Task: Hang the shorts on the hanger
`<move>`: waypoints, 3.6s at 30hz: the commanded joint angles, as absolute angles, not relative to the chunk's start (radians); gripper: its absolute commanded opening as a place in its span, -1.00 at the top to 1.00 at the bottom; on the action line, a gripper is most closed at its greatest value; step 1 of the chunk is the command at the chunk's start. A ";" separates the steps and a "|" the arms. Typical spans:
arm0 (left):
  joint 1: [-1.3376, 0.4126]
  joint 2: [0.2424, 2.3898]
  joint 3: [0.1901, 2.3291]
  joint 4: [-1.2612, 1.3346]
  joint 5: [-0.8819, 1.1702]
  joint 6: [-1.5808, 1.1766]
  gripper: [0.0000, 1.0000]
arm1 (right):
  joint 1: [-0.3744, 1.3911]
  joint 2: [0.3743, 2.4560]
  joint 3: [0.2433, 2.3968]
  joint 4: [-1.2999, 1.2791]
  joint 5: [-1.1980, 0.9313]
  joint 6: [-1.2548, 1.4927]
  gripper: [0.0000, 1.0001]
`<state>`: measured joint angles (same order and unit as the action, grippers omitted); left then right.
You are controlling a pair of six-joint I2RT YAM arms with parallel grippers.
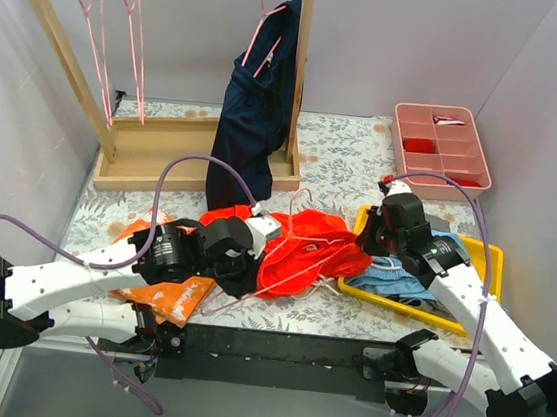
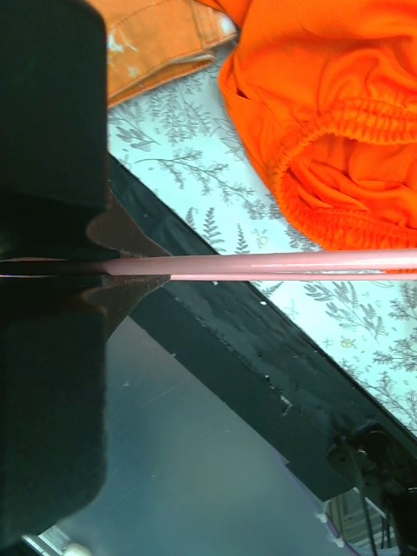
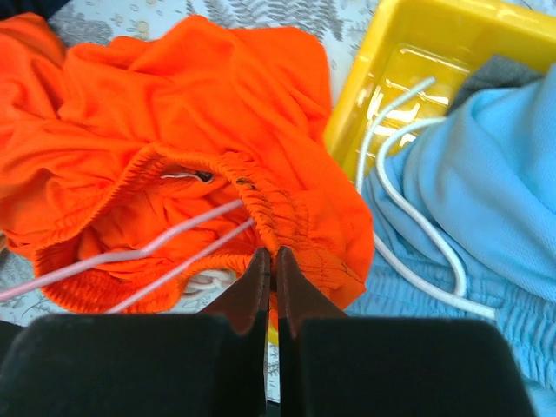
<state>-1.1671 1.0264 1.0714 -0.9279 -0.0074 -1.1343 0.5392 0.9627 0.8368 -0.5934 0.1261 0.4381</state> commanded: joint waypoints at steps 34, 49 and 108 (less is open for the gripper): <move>-1.197 0.857 0.471 0.322 -0.431 -0.979 1.00 | 0.599 1.175 1.396 -0.681 0.162 0.471 -0.22; -1.215 1.022 0.515 0.273 -0.365 -0.937 1.00 | 0.417 1.256 1.298 -0.592 -0.057 0.712 -0.31; -1.267 1.416 0.762 0.328 -0.472 -0.842 1.00 | 0.362 1.273 1.075 -0.611 -0.152 0.790 0.53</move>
